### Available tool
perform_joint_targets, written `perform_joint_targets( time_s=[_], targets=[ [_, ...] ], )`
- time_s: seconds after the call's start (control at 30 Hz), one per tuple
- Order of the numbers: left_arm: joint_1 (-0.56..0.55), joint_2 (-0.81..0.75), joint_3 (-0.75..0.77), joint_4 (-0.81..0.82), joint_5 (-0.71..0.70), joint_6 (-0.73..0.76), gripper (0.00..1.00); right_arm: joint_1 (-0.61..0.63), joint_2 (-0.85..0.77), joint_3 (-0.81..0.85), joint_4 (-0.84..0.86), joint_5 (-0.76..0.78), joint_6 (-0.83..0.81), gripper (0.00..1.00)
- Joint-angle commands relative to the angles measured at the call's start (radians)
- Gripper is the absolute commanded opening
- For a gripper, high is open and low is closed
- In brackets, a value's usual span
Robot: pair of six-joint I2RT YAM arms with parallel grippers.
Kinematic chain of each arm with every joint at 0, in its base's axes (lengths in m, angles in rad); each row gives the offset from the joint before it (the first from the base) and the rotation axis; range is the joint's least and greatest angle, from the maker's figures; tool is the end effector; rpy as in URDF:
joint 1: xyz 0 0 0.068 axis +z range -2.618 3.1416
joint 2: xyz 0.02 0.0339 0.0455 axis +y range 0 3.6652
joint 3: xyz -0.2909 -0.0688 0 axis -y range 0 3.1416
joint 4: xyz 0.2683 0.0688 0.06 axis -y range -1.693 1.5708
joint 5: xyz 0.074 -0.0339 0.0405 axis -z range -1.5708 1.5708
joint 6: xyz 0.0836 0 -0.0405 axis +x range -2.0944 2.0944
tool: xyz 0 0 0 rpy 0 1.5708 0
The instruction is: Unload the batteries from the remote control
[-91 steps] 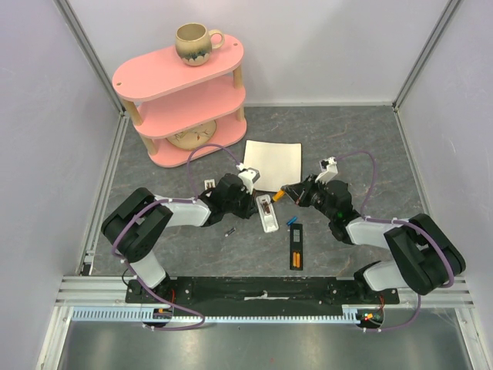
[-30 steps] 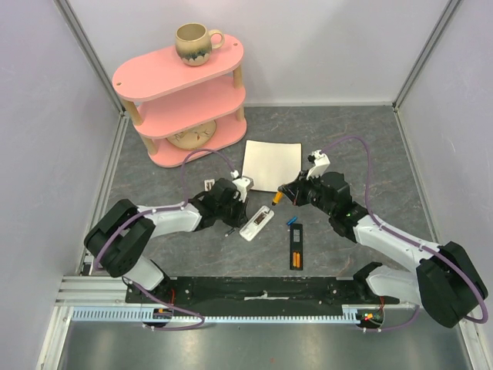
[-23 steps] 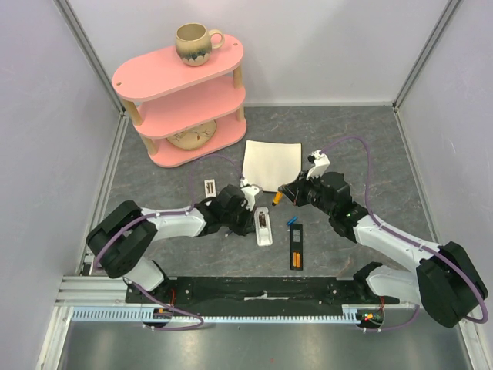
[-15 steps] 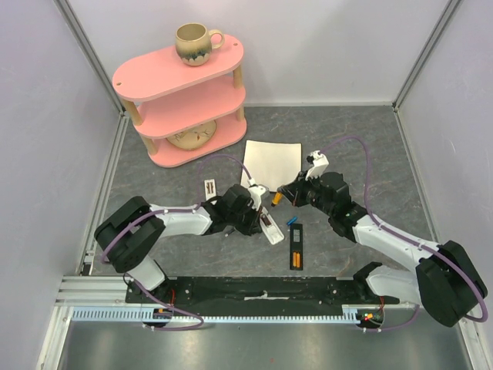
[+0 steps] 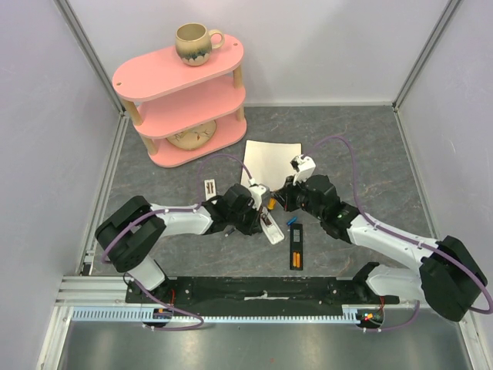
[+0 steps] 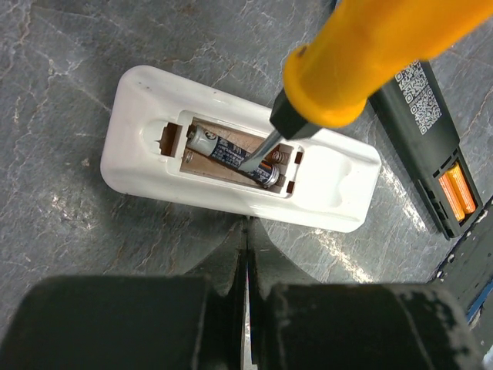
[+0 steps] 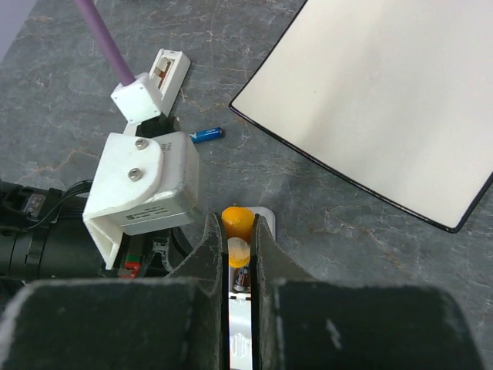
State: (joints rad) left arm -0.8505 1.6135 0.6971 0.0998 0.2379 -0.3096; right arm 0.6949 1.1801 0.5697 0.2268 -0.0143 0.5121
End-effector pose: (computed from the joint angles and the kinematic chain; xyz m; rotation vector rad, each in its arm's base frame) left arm 0.2158 -0.2758 0.1146 0.7881 2.3961 -0.7988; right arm 0.2370 0.1992 0.2189 -0.1963 2.0335 0.7944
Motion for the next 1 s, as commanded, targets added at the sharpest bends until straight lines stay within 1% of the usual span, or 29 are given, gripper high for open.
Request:
perform_joint_targets(
  time_s=[0.0,0.13,0.37,0.47,0.7,0.8,0.9,0.97],
  targets=[
    [-0.001,0.032,0.018,-0.037,-0.035,-0.010,0.02,0.040,-0.002,0.061,-0.050,0.120,-0.060,0.00],
    [-0.001,0.034,0.013,-0.037,-0.048,-0.008,0.02,0.064,0.007,0.061,-0.061,0.174,-0.075,0.00],
    [0.001,0.036,0.015,-0.034,-0.057,-0.008,0.02,0.077,0.024,0.042,-0.040,0.209,-0.080,0.00],
    [0.002,0.039,0.015,-0.026,-0.058,-0.005,0.02,0.077,0.032,0.000,0.032,0.194,-0.044,0.00],
    [0.008,0.063,0.008,0.008,-0.055,-0.011,0.02,0.075,0.046,-0.174,0.313,0.201,0.115,0.00],
    [0.008,0.080,0.007,0.020,-0.051,-0.016,0.02,0.075,0.052,-0.217,0.388,0.188,0.172,0.00],
    [0.010,0.088,0.004,0.028,-0.052,-0.020,0.02,0.072,0.049,-0.229,0.408,0.172,0.198,0.00],
    [0.011,0.089,0.002,0.032,-0.055,-0.025,0.02,0.071,0.043,-0.219,0.387,0.160,0.194,0.00]
  ],
)
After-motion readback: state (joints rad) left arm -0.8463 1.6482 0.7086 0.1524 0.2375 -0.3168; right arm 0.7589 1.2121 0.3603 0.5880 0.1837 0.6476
